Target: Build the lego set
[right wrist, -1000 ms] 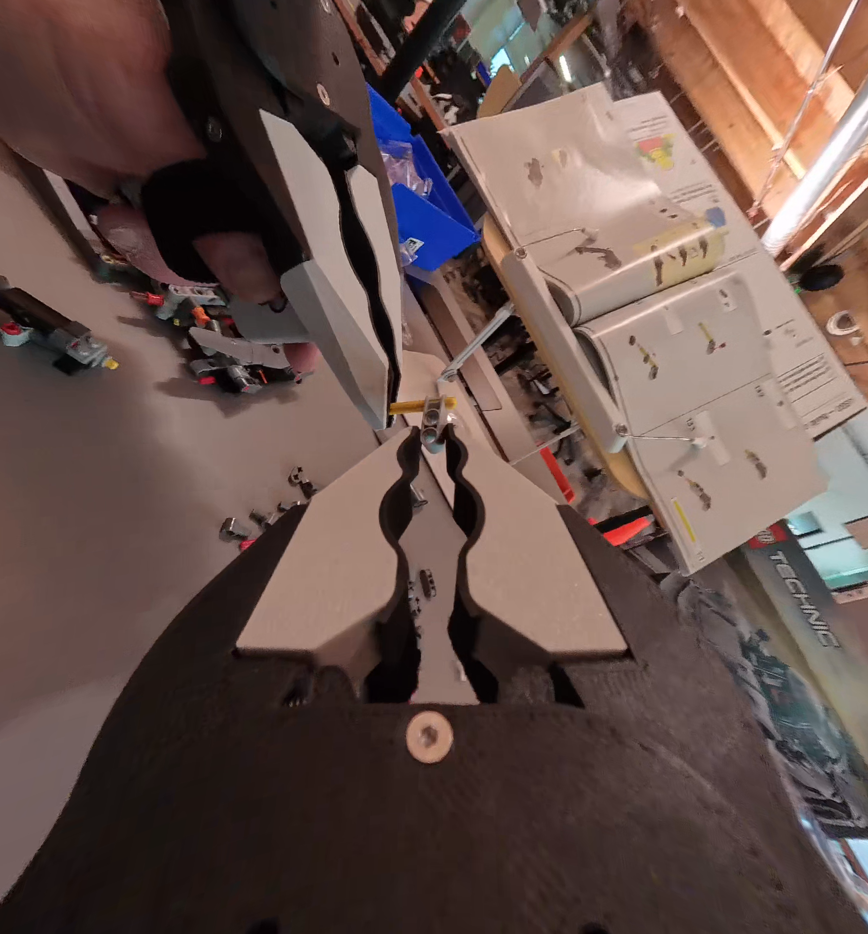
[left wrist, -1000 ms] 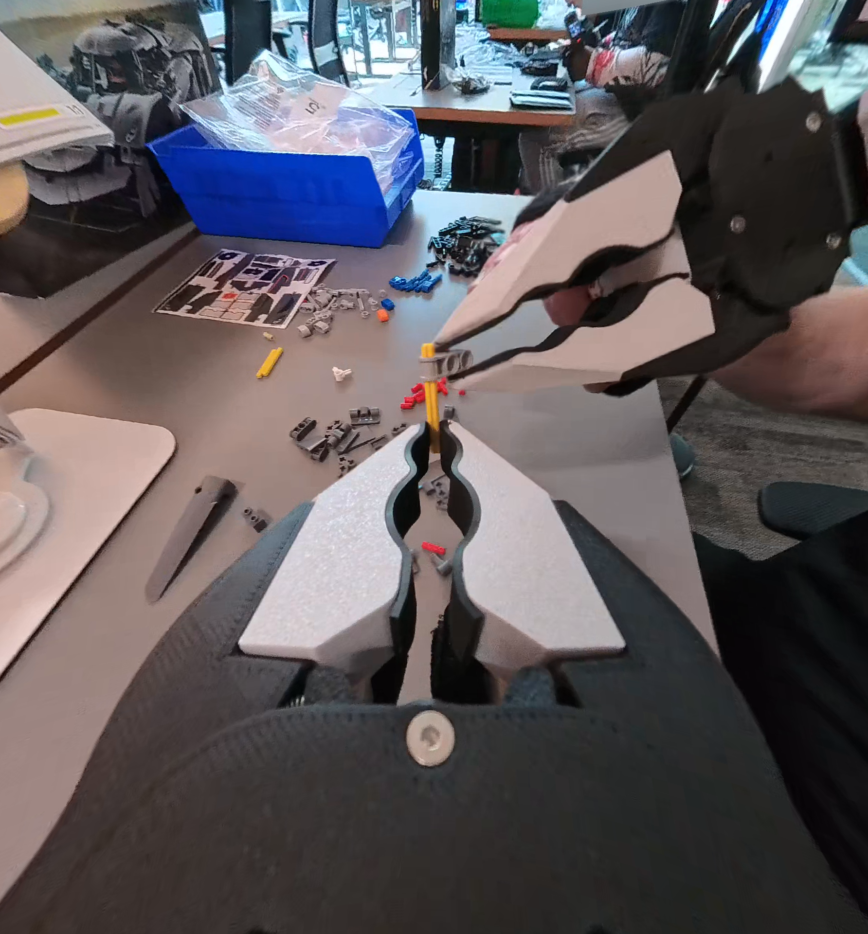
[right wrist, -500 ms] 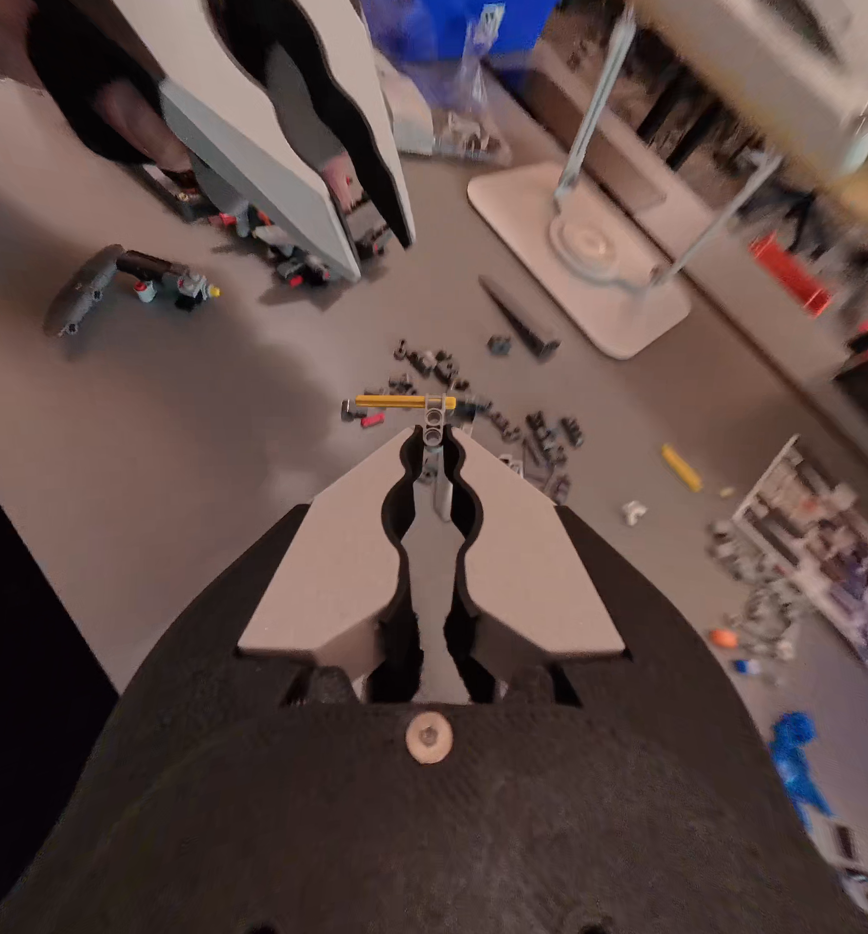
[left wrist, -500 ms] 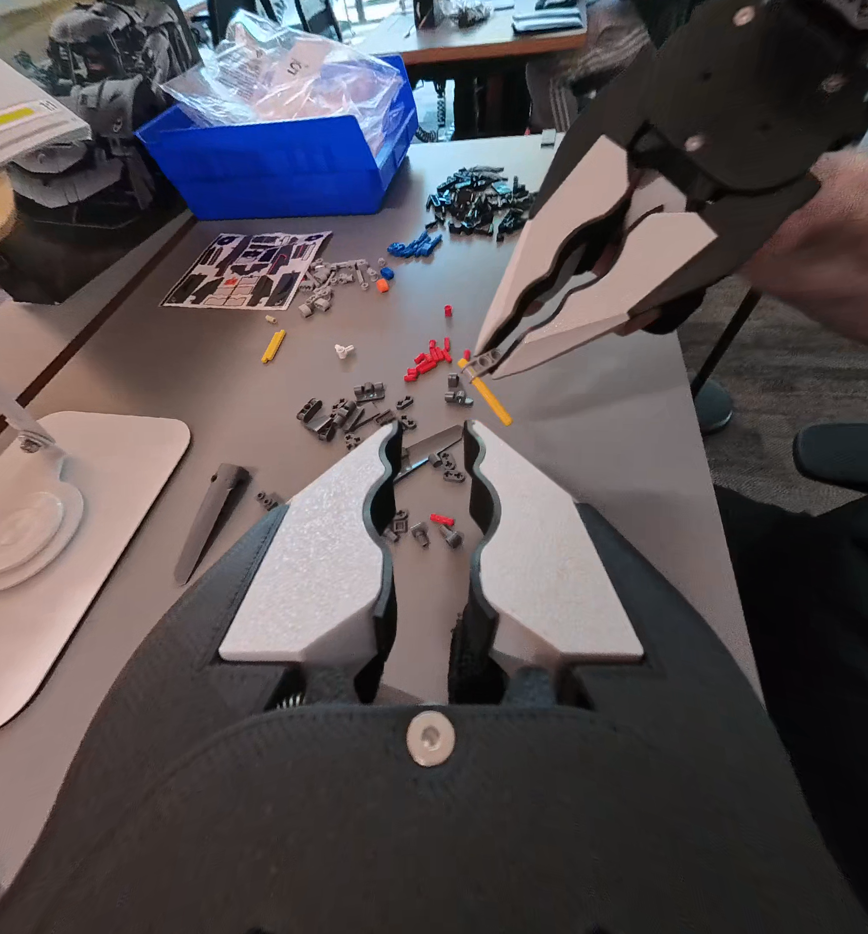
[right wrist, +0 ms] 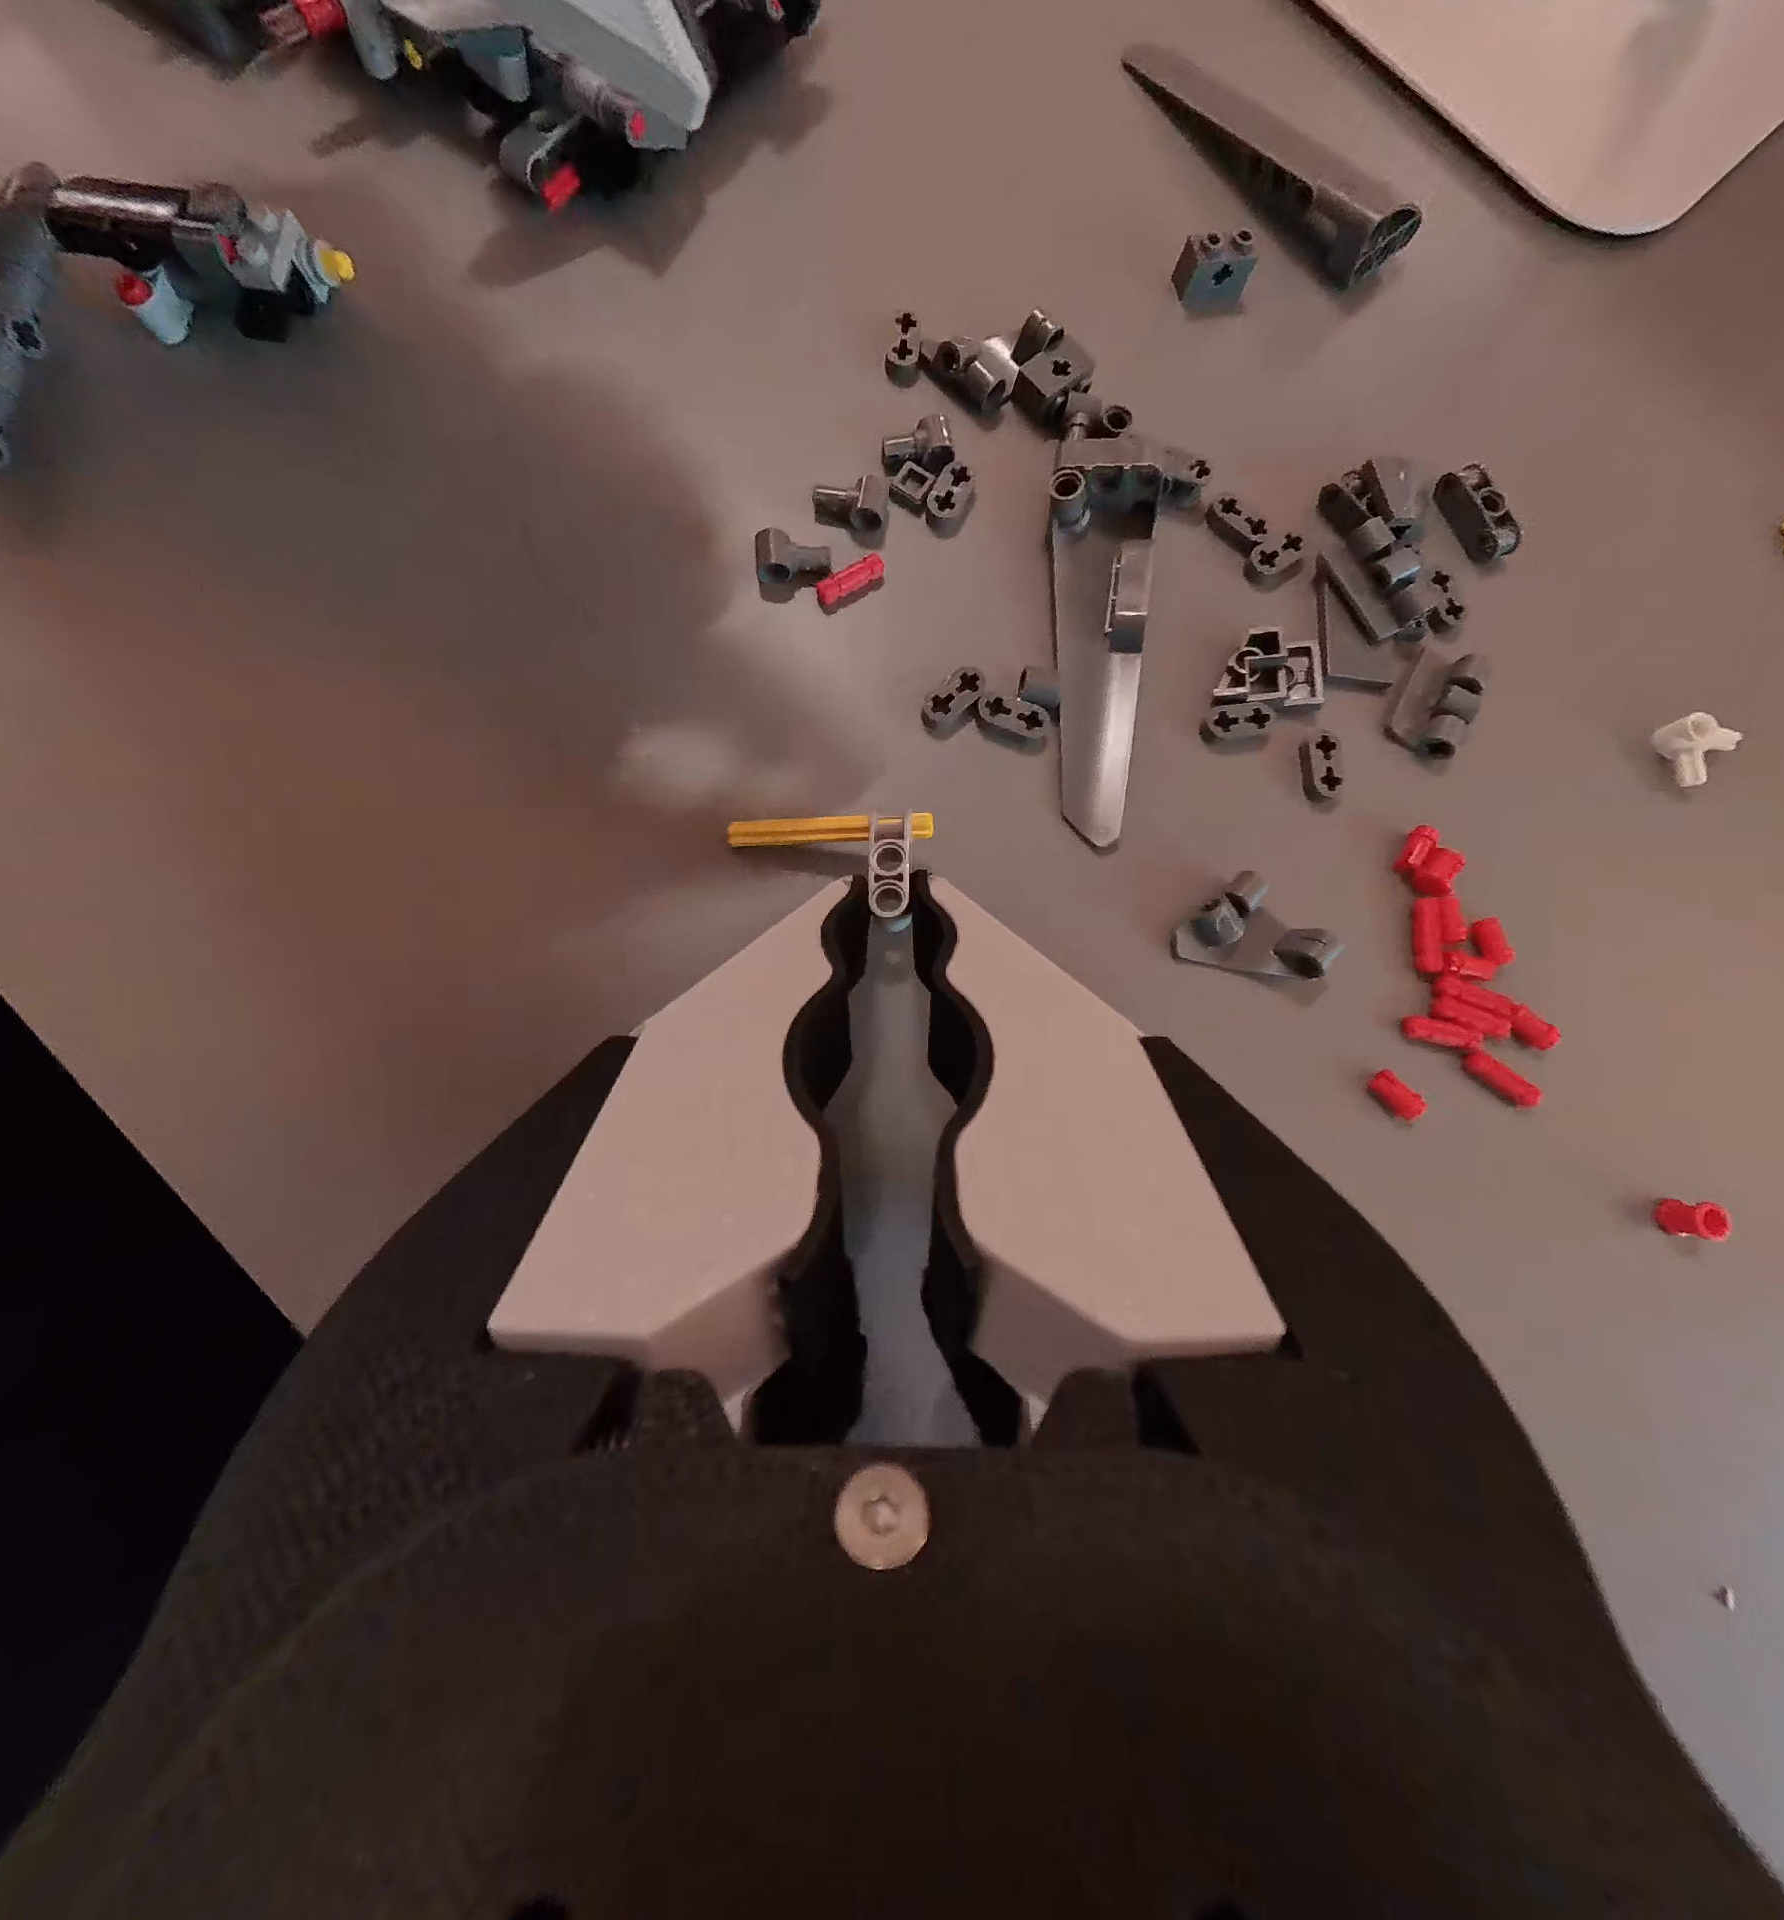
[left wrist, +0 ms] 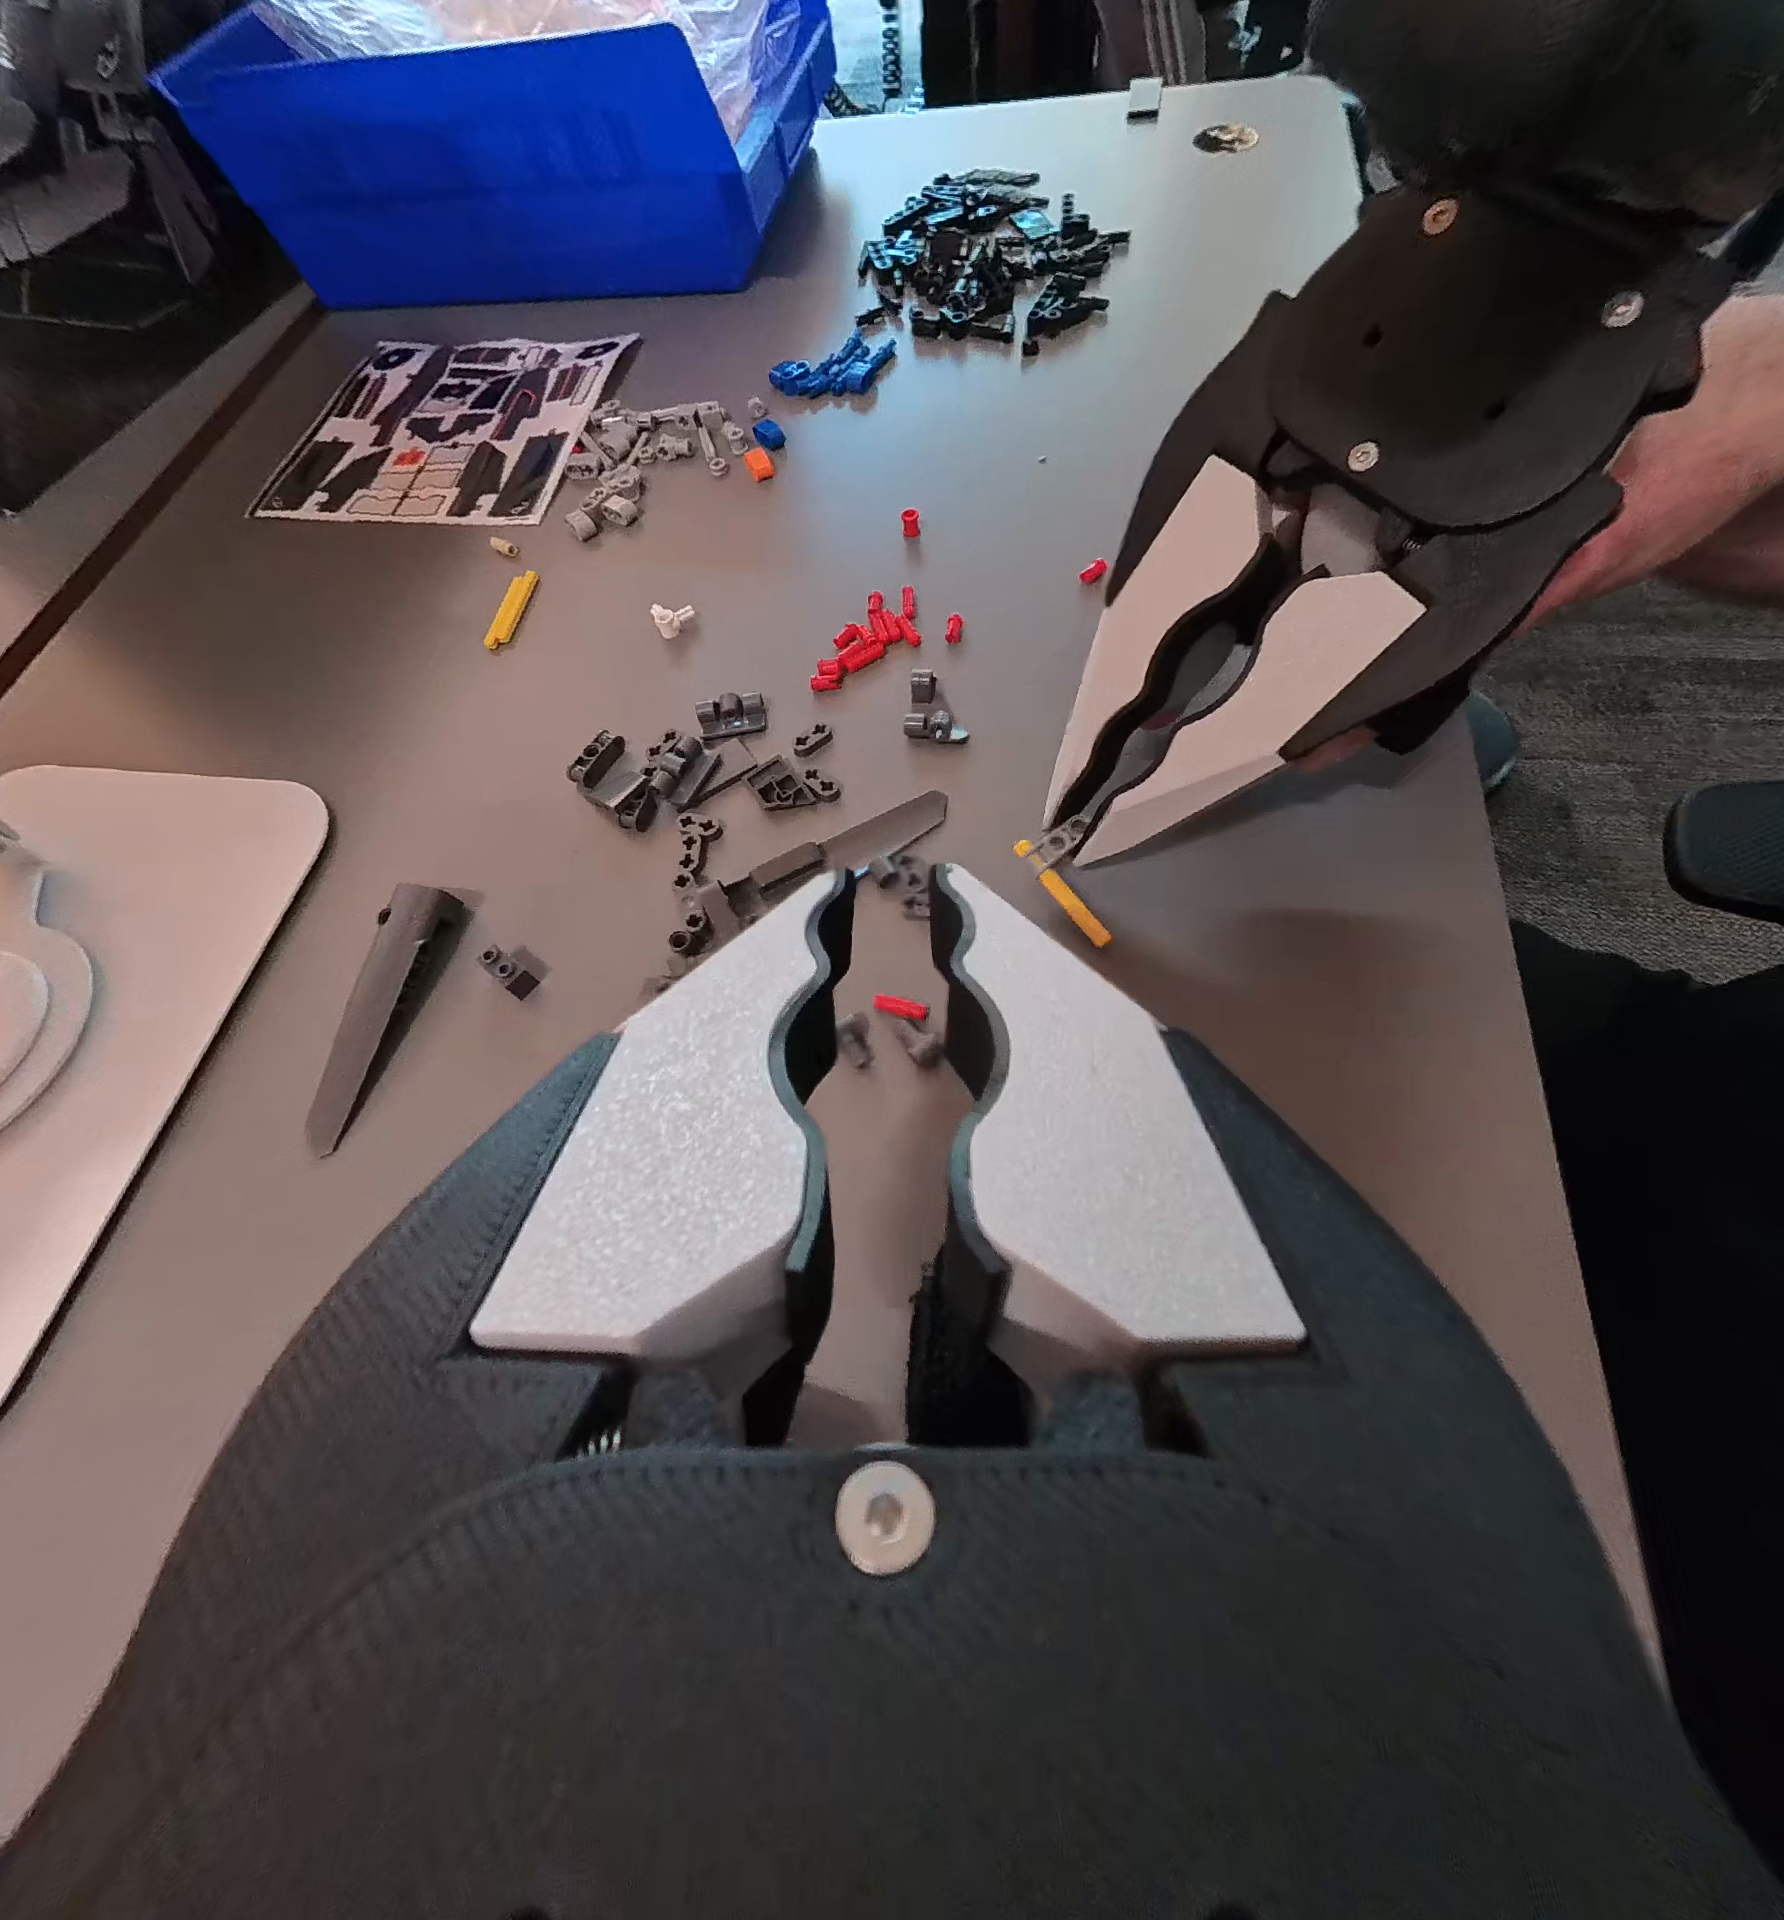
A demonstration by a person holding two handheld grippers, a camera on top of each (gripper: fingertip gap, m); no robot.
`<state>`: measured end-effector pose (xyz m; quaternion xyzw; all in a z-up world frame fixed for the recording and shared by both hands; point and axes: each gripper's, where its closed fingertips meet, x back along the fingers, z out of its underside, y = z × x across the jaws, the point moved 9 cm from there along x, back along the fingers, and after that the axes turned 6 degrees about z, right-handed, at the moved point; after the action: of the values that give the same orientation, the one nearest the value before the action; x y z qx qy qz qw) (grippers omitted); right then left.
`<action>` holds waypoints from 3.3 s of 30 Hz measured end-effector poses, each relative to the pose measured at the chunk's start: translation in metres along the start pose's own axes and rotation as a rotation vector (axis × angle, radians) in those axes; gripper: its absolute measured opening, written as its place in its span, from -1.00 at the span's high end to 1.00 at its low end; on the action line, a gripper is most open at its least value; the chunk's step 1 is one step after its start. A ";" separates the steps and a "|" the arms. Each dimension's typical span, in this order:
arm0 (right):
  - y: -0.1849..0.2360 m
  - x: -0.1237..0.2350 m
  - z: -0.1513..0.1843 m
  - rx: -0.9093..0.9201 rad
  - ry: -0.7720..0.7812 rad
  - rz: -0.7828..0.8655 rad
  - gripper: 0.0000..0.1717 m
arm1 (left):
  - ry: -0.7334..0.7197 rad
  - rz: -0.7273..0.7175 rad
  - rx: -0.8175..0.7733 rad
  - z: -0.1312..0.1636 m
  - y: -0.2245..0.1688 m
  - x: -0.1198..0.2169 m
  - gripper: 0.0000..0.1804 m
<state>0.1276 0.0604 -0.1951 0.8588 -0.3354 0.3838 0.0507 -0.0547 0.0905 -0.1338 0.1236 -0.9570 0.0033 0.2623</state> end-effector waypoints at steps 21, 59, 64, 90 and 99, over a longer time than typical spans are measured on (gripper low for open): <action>-0.057 0.050 -0.006 0.122 -0.070 0.121 0.95 | 0.026 -0.020 -0.066 0.000 -0.004 -0.002 0.84; -0.130 -0.041 -0.017 0.197 0.106 -0.176 1.00 | 0.059 -0.055 -0.105 0.010 0.003 -0.014 0.87; -0.129 -0.037 -0.023 0.235 0.119 -0.186 0.96 | 0.062 -0.055 -0.110 0.010 0.002 -0.014 0.87; -0.081 0.008 -0.078 -0.100 -0.543 -0.464 0.98 | -0.130 -0.179 -0.011 -0.003 0.011 -0.007 0.89; -0.038 0.010 -0.111 -0.472 -0.894 -0.710 1.00 | -0.385 -0.365 -0.085 -0.022 0.002 0.019 0.86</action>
<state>0.0862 0.1226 -0.1042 0.9614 -0.0937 -0.1380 0.2188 -0.0600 0.0893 -0.1053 0.2815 -0.9504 -0.1076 0.0767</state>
